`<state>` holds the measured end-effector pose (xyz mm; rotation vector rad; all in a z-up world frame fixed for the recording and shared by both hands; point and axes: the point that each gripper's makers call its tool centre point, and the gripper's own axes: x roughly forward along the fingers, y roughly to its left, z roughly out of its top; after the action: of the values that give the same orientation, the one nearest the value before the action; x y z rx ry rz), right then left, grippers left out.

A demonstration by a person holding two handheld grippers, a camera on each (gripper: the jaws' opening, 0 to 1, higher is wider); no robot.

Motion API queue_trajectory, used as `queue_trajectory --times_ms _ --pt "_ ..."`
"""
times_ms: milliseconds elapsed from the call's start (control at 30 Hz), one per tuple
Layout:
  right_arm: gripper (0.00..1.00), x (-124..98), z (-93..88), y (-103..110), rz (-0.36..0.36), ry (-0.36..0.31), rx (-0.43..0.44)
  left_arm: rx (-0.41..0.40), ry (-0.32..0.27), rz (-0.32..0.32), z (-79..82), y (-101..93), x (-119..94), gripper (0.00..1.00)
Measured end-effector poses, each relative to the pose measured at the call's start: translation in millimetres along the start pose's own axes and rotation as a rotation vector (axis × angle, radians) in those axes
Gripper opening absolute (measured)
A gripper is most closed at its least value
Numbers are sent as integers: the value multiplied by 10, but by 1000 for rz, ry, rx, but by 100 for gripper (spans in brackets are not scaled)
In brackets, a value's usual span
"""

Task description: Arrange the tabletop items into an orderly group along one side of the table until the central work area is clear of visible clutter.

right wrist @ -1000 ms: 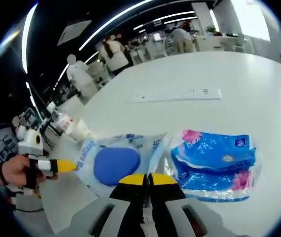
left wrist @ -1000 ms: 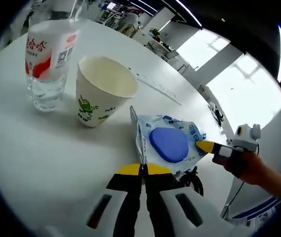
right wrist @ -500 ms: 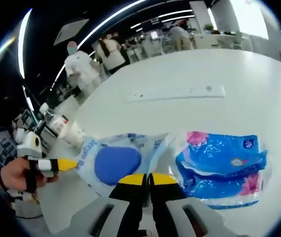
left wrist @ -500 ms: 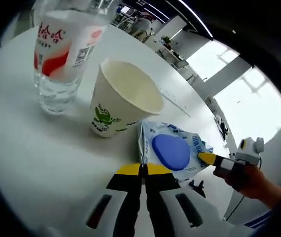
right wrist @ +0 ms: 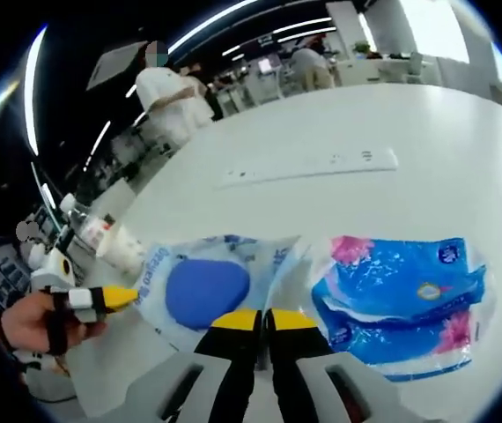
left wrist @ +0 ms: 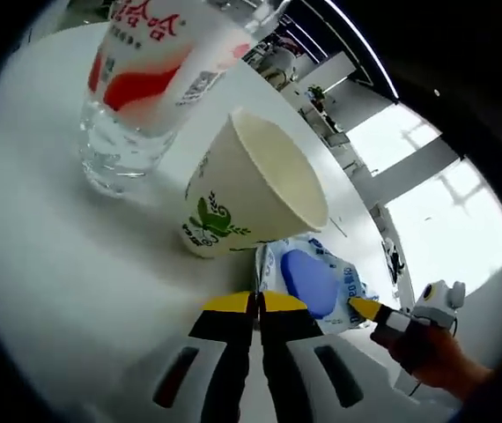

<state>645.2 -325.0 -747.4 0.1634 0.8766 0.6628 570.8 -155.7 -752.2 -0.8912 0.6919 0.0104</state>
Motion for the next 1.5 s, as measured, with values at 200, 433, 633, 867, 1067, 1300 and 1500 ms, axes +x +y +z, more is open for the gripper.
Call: queue_trajectory --times_ms 200,433,633,867,1067,1300,1500 --pt "1 18 5 -15 1 -14 31 -43 -25 -5 56 7 40 0" --pt "9 20 -84 2 17 -1 49 -62 -30 0 61 27 42 0" --pt "14 -26 -176 32 19 13 30 -34 -15 -1 45 38 6 2" --pt "12 -127 -232 1 7 0 47 -8 -14 -9 40 59 -75 2" --pt "7 -154 -263 -24 6 -7 84 -9 -8 -6 10 71 -60 0" --pt "4 -106 -205 -91 -16 -30 125 -42 -24 -7 35 38 -17 0" --pt "4 -59 -172 -140 -23 -35 163 -70 -35 3 55 49 -4 0"
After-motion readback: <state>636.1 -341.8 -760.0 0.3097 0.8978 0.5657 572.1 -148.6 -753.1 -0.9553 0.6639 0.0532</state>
